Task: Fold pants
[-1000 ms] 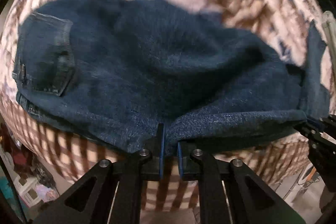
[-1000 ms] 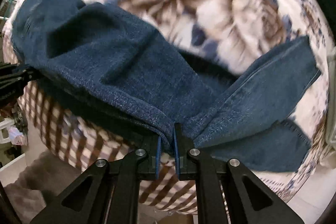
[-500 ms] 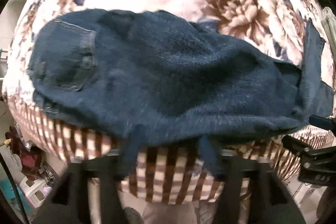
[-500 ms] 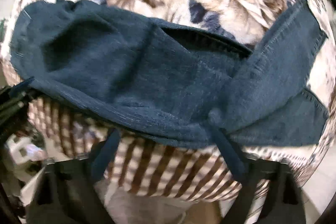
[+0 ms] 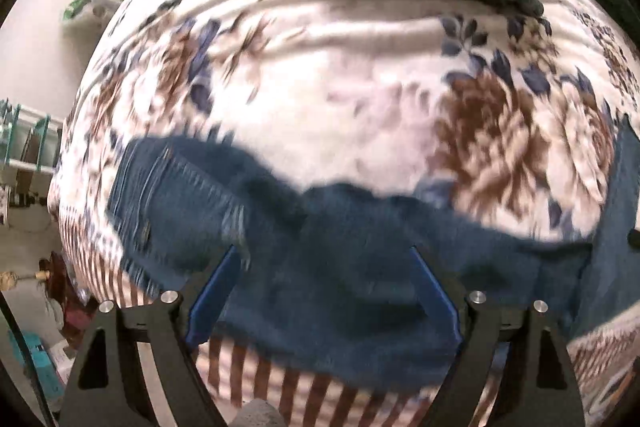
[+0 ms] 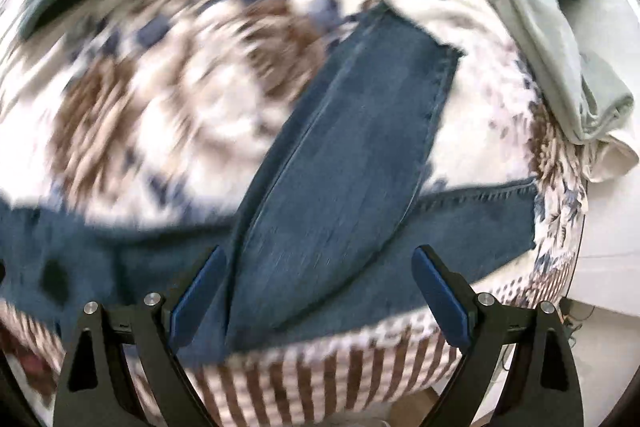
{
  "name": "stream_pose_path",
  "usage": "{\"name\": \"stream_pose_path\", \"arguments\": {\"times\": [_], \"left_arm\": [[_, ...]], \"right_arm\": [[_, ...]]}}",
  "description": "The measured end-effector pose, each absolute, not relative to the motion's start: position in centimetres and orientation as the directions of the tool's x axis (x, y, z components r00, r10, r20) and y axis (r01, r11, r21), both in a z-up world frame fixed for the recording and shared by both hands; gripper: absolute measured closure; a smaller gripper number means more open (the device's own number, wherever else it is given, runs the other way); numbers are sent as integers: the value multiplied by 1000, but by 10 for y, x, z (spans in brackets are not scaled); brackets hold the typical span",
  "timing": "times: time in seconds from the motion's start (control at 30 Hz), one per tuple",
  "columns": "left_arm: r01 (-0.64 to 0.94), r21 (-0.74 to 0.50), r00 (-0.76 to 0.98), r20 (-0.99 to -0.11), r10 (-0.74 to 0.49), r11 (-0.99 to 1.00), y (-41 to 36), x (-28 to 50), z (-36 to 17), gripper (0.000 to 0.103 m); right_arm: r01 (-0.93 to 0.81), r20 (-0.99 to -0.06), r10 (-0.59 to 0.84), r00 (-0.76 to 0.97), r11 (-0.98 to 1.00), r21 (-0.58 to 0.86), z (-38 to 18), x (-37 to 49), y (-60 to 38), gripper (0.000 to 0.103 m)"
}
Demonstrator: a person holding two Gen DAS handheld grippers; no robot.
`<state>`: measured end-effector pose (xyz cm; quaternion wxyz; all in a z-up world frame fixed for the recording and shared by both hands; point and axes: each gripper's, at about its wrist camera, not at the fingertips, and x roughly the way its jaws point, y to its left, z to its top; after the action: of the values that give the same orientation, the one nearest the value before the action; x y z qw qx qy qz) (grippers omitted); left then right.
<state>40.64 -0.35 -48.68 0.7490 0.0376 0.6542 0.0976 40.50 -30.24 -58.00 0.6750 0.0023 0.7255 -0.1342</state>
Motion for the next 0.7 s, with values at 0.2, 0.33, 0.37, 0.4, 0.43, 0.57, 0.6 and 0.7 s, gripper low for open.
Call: {"name": "stream_pose_path", "arguments": {"times": [0.2, 0.33, 0.37, 0.4, 0.43, 0.57, 0.6, 0.7], "left_arm": [[-65, 215, 118, -968, 221, 974, -15, 436, -514, 18], [-51, 235, 101, -966, 239, 971, -17, 440, -527, 18], [-50, 236, 96, -966, 239, 971, -17, 441, -528, 18], [-49, 235, 90, -967, 239, 971, -18, 440, -530, 18], [-49, 234, 86, -967, 238, 971, -18, 439, -530, 18], [-36, 212, 75, -974, 214, 977, -24, 434, -528, 18], [-30, 206, 73, -976, 207, 978, -26, 432, -528, 18], [-1, 179, 66, -982, 179, 984, -36, 428, -525, 18]], "right_arm": [[308, -972, -215, -97, 922, -235, -630, 478, -338, 7], [327, -962, -225, -151, 907, -264, -671, 516, -347, 8], [321, -961, -224, -162, 909, -265, -680, 523, -347, 10], [306, -959, -227, -172, 913, -271, -686, 528, -346, 14], [289, -957, -228, -178, 918, -273, -691, 532, -345, 29], [345, -967, -229, -111, 904, -253, -672, 524, -354, 95], [395, -977, -197, -77, 894, -212, -660, 516, -362, 95], [507, -989, -149, -4, 852, -131, -627, 479, -390, 98]]}}
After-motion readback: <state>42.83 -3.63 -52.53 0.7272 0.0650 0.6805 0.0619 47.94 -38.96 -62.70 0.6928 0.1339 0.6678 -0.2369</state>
